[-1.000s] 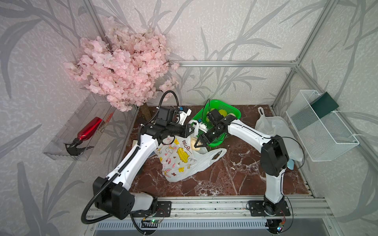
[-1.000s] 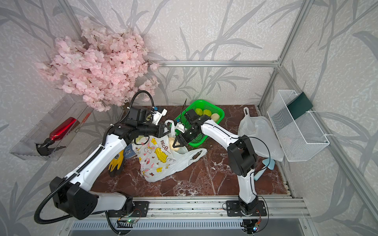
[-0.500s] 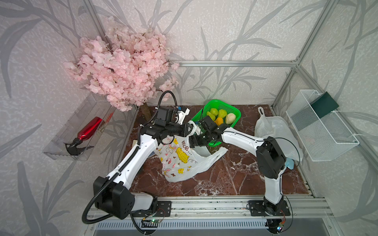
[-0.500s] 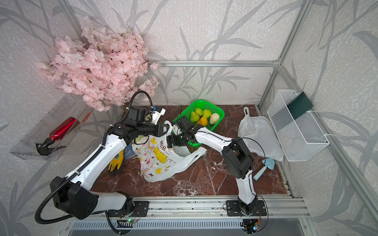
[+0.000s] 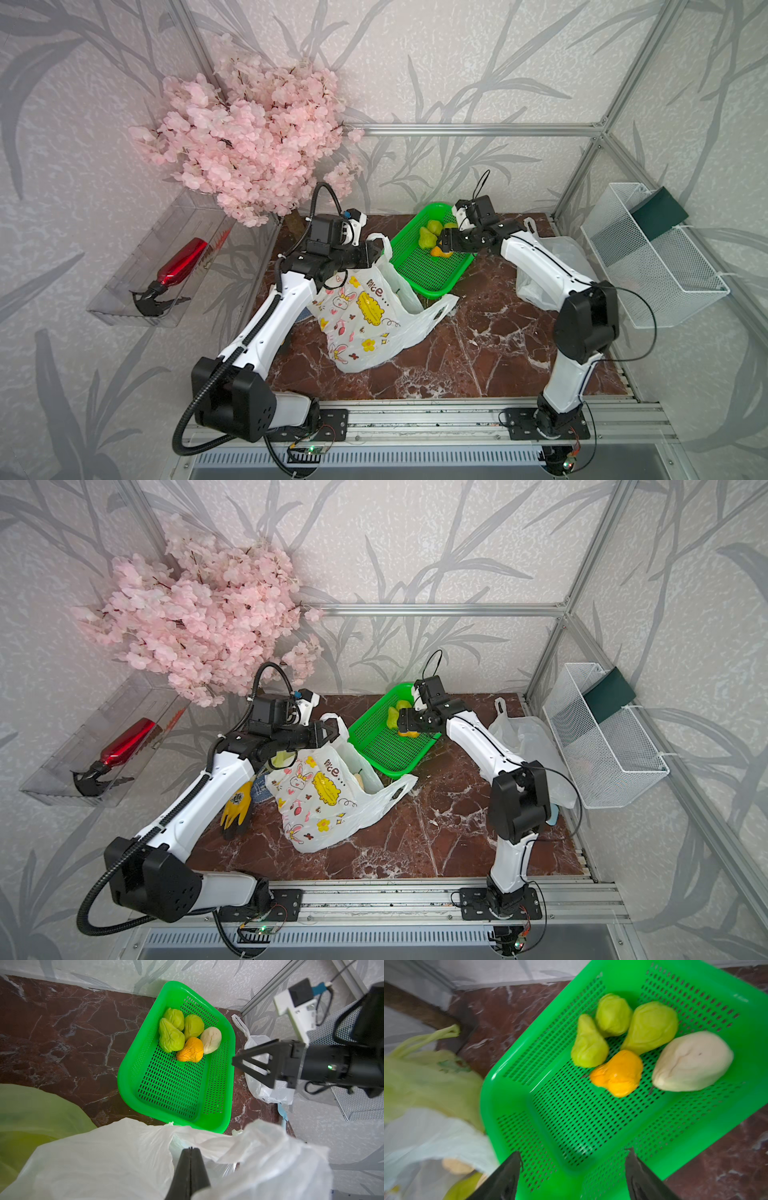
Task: Place the pears into plastic bags & tie knots
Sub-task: Pick up the pear from the basket.
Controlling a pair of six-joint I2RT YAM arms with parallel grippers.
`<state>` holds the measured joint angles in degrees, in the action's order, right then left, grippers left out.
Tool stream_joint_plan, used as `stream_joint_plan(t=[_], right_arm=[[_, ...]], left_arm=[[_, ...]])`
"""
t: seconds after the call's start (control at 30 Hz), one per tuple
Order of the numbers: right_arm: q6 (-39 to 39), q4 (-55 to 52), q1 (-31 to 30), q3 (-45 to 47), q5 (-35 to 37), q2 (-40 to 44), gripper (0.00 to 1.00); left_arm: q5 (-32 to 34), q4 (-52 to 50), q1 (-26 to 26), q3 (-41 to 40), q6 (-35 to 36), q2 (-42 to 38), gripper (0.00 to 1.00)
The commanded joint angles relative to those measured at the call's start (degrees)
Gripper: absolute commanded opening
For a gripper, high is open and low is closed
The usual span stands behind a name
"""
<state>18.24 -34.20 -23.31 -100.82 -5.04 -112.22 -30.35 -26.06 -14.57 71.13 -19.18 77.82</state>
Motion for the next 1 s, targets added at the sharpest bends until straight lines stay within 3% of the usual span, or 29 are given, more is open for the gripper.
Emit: stream_joint_plan(t=[0.0,0.33,0.43,0.5,0.6,0.67,0.97], right_arm=[[-2.3,-5.01,-0.6,-6.75,12.19,-8.71,0.81],[-2.07,-8.03,-0.59,-22.09,13.54,-25.94,0.8],[-2.82,-8.32,-0.55,-24.49,13.35,-27.9,0.76],[-3.43,-8.08,-0.6,-24.39,13.04,-27.51,0.67],[-4.14,-8.42,-0.81,-22.18,12.68,-23.3,0.44],[-4.93,-7.05,-1.55,-18.1,12.25,-18.04,0.35],[-1.66,-0.53,-8.5,8.46,-1.16,10.3,0.31]], left_arm=[[-0.14,0.02,-0.2,-1.03,-0.08,-1.69,0.0],[-1.56,0.31,-0.29,-2.23,0.46,-1.49,0.0],[-1.64,0.09,-0.29,-2.07,0.76,-1.45,0.0],[-1.64,-0.17,-0.29,-2.05,0.98,-1.53,0.0],[-1.57,-0.57,-0.29,-1.96,1.33,-1.71,0.0],[-1.46,-0.61,-0.29,-1.9,1.4,-1.8,0.0],[-1.6,-1.64,-0.29,-0.03,2.12,-1.54,0.0]])
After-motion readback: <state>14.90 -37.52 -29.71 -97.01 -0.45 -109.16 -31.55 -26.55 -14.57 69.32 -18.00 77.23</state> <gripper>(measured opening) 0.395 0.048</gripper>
